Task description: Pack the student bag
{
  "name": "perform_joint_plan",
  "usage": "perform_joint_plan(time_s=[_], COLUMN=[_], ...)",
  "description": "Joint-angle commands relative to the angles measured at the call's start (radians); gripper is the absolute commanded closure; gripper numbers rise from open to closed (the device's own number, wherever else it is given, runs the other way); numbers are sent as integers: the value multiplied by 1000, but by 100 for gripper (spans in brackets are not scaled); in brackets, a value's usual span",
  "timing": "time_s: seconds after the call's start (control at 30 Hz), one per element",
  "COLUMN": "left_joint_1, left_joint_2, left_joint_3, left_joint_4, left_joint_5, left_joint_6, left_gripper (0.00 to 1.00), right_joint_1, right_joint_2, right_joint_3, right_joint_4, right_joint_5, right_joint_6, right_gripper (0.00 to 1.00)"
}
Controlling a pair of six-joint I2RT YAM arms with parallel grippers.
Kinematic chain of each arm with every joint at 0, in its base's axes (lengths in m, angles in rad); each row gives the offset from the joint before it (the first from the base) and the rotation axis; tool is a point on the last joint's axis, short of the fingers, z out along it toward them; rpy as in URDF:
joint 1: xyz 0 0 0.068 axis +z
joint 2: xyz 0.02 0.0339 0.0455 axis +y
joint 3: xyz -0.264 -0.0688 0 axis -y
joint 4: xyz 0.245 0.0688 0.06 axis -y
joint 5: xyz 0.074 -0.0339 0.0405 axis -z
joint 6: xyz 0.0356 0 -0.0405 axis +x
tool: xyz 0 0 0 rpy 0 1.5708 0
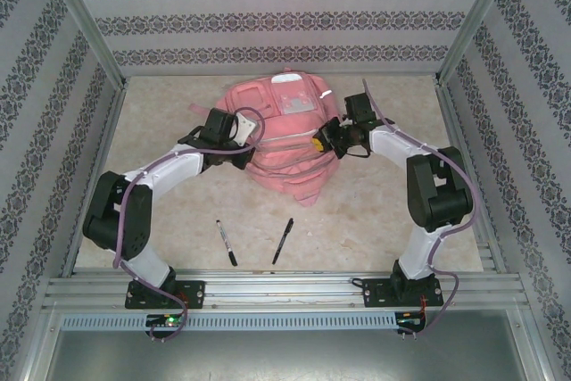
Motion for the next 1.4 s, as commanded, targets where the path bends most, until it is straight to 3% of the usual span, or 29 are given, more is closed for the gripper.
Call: perform_joint_plan(time_s=[0.0,0.1,0.2,0.33,0.4,0.47,0.67,0.87,0.97,1.03,1.13,1.23,1.3,1.37], left_joint_1=[90,117,150,142,114,69,-20,-62,-76,-80,-79,-43,5,36], left_joint_2=[-15,13,17,-15,-29,-34,27,58,74,82,71,56,62,67], left_joint_3=[-43,-38,-53,-91,-119,-138,-88,-96,-88,-87,-85,-52,-21,-12], left_joint_4=[-7,29,70,169,245,299,369,515,517,517,462,306,206,121], left_joint_5=[-200,-150,-2,271,308,316,359,394,409,427,418,390,355,249], left_joint_6=[138,233,302,293,227,198,58,-41,-41,-43,-12,93,122,213], left_gripper=[100,100,100,100,100,100,100,100,100,100,100,100,100,100], right_joint_1=[-107,-124,-129,-105,-70,-20,206,287,288,292,289,281,273,260], right_joint_2=[35,51,53,30,-14,-74,-162,-101,-48,-20,12,10,-8,-36], right_joint_3=[38,68,100,130,97,45,16,51,87,104,117,105,90,67], right_joint_4=[-56,-61,-113,-198,-167,-117,-147,-188,-186,-181,-166,-162,-165,-165], right_joint_5=[36,-44,-52,-20,-49,-27,221,327,327,329,322,309,305,303], right_joint_6=[-120,-169,-234,-249,-128,23,309,410,406,397,369,332,304,281], right_gripper=[98,99,93,58,48,46,42,42,44,51,83,100,100,100])
